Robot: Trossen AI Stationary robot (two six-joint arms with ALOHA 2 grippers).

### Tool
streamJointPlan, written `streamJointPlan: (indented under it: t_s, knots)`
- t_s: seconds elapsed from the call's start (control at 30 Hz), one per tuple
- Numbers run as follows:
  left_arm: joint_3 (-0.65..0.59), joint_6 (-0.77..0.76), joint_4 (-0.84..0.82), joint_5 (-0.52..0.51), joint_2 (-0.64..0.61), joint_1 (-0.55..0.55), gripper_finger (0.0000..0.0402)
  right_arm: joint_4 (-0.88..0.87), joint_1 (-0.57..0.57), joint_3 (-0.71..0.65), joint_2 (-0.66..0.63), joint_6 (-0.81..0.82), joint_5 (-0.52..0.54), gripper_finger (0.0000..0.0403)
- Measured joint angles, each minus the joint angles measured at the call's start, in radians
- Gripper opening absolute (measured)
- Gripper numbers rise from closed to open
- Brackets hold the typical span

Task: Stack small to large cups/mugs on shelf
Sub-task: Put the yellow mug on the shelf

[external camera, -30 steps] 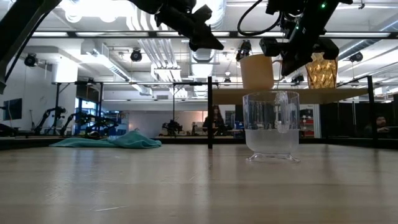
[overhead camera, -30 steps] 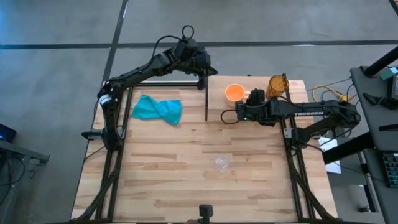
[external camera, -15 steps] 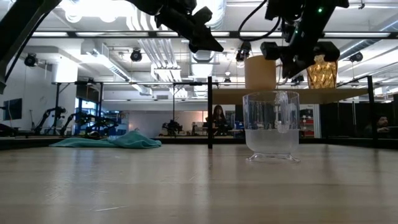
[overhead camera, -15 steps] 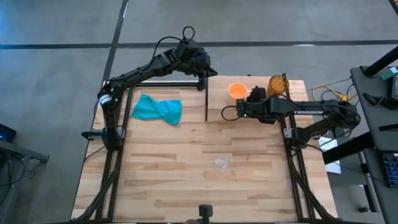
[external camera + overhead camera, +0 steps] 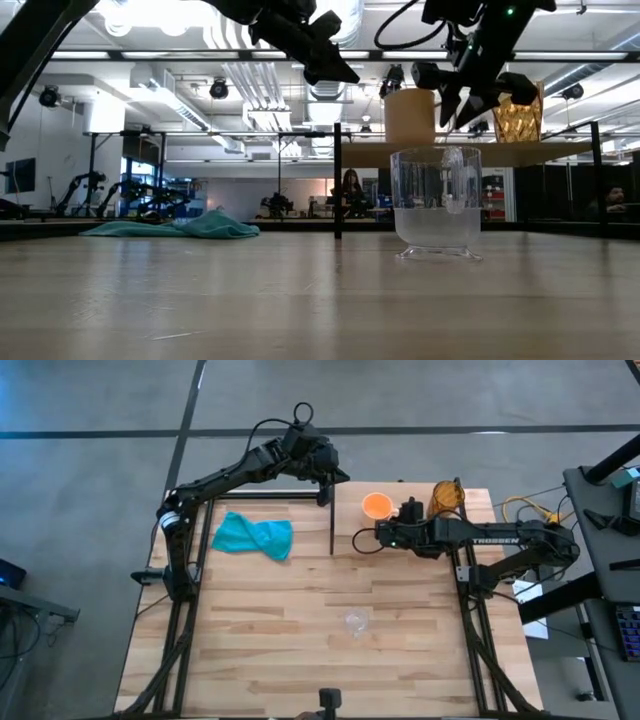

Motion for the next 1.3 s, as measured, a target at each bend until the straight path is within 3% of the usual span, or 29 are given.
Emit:
streamJointPlan:
  t_s: [0.3,0.57,0.87,1.07,1.3]
  knots:
    - [0.0,0.0,-0.015,0.005,-0.001,0.0,0.0,-0.002,0.007,0.0,-0.011,-0.026,0.001,0.0107]
    - [-0.001,0.0,-0.152,0.008,-0.013,0.0,0.0,-0.003,0.021,0.0,-0.076,-0.051,-0.002,0.0099]
    - [-0.001,-0.001,-0.207,0.054,-0.023,-0.026,0.0,0.008,0.072,0.0,-0.204,-0.055,-0.103,0.0093]
    - [-0.004,-0.002,-0.2,0.064,-0.017,-0.076,0.0,0.083,0.103,0.0,-0.265,-0.095,-0.152,0.01]
    - [-0.004,-0.014,-0.116,0.065,0.016,-0.129,0.0,0.285,0.14,0.001,-0.276,-0.231,-0.187,0.0094]
